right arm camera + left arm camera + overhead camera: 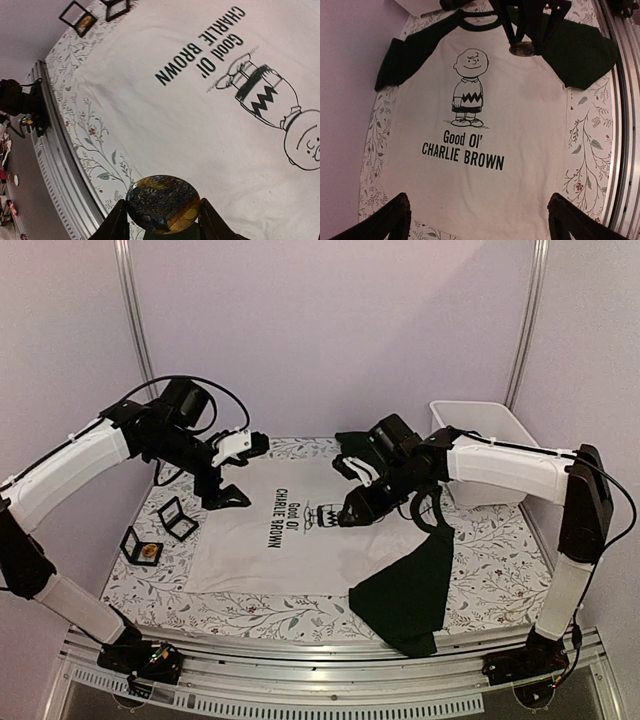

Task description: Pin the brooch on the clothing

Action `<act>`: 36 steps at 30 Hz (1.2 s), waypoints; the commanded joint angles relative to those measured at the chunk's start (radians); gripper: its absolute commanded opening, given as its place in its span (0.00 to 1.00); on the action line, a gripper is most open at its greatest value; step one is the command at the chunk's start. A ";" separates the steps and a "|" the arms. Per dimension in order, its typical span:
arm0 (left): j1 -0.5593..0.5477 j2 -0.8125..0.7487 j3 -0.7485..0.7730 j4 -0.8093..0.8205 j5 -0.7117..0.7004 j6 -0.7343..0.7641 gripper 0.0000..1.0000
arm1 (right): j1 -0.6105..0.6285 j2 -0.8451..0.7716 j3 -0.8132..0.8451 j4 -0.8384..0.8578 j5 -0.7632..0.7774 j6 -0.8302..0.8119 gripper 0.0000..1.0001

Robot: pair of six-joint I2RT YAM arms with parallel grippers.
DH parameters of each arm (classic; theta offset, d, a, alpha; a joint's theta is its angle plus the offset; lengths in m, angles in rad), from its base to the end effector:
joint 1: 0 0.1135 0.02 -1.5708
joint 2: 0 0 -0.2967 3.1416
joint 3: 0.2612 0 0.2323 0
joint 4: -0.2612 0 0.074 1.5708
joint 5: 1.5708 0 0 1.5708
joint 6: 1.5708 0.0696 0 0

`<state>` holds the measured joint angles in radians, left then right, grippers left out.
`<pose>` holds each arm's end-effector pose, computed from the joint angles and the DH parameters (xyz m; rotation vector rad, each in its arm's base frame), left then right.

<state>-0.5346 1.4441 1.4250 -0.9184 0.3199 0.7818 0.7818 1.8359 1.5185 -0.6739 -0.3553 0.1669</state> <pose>0.2392 -0.1671 0.3506 1.6085 1.8675 -0.2946 0.2710 0.3032 0.2703 -0.9463 2.5070 0.7918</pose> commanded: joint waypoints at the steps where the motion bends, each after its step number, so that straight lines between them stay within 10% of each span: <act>1: -0.014 -0.095 0.177 -0.210 0.065 0.121 0.96 | 0.017 -0.095 0.131 0.001 -0.347 -0.214 0.25; 10: -0.114 -0.454 0.102 -0.204 -0.041 0.391 0.97 | 0.112 -0.152 0.180 -0.030 -0.637 -0.461 0.25; 16: -0.380 -0.439 -0.028 0.071 -0.025 0.401 0.47 | 0.123 -0.188 0.170 -0.083 -0.681 -0.592 0.25; 20: -0.448 -0.300 0.020 0.109 0.019 0.399 0.64 | 0.123 -0.164 0.197 -0.156 -0.642 -0.670 0.25; 36: -0.465 -0.087 -0.003 0.314 0.179 0.374 0.68 | 0.061 -0.097 0.210 -0.298 -0.599 -0.820 0.23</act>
<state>-0.9844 1.3312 1.4315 -0.6521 0.4973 1.1812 0.8669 1.7218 1.7119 -0.9192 -0.9516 -0.5957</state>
